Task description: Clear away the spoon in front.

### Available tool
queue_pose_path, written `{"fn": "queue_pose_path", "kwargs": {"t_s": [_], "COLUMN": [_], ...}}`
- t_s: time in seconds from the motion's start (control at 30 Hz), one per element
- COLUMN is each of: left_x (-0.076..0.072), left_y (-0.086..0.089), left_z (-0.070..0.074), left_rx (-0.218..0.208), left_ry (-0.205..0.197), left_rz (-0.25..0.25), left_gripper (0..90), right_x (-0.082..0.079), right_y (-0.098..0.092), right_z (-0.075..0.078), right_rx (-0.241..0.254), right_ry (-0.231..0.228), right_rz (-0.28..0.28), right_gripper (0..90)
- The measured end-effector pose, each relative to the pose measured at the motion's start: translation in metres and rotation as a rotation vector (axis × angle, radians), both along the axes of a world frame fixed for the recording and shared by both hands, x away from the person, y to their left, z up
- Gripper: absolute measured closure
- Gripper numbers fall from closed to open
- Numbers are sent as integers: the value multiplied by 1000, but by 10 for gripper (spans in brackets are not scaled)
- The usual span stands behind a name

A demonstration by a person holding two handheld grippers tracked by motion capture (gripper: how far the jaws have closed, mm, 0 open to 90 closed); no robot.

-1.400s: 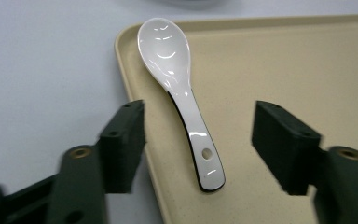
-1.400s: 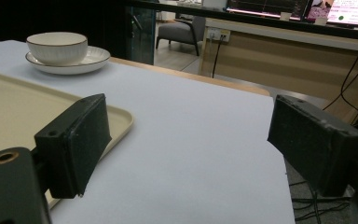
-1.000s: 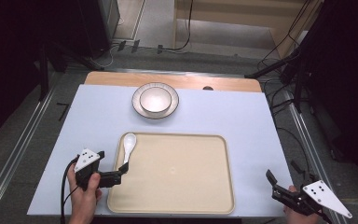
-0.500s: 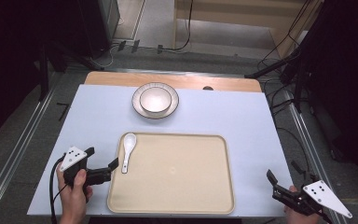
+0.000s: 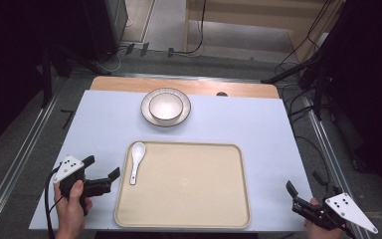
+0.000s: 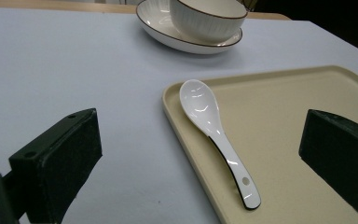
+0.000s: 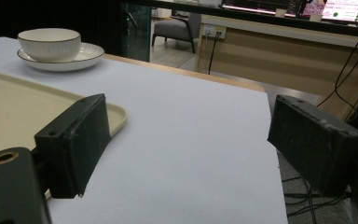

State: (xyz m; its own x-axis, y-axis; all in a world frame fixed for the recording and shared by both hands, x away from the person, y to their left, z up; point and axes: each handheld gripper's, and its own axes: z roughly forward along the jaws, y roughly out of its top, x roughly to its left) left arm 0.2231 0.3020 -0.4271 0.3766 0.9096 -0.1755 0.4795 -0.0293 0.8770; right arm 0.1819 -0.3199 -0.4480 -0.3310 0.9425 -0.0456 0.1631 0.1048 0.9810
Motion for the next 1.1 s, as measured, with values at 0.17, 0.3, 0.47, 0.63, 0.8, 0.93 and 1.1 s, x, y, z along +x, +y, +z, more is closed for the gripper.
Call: {"fn": "queue_pose_path", "kwargs": {"t_s": [0.17,0.3,0.47,0.63,0.8,0.93,1.1], "left_x": [1,1,1,1,0,-1,-3], "left_y": [6,10,14,22,31,38,45], "left_z": [-2,-3,-2,-1,-1,0,1], "left_rx": [1,1,17,43,58,56,66], "left_ry": [6,4,-5,-18,-24,-31,-35], "left_rz": [-1,3,8,28,46,59,57], "left_gripper": [0,0,0,0,0,0,0], "right_x": [0,0,0,0,-1,-1,-1], "right_y": [-1,-1,-3,-5,-6,-8,-9], "right_z": [0,0,0,0,0,0,1], "right_rx": [0,-1,2,4,6,7,11], "right_ry": [-3,-3,-2,-3,-5,-9,-6], "right_rz": [-4,-3,-8,-15,-20,-24,-28], "right_gripper": [133,133,133,133,133,133,133]}}
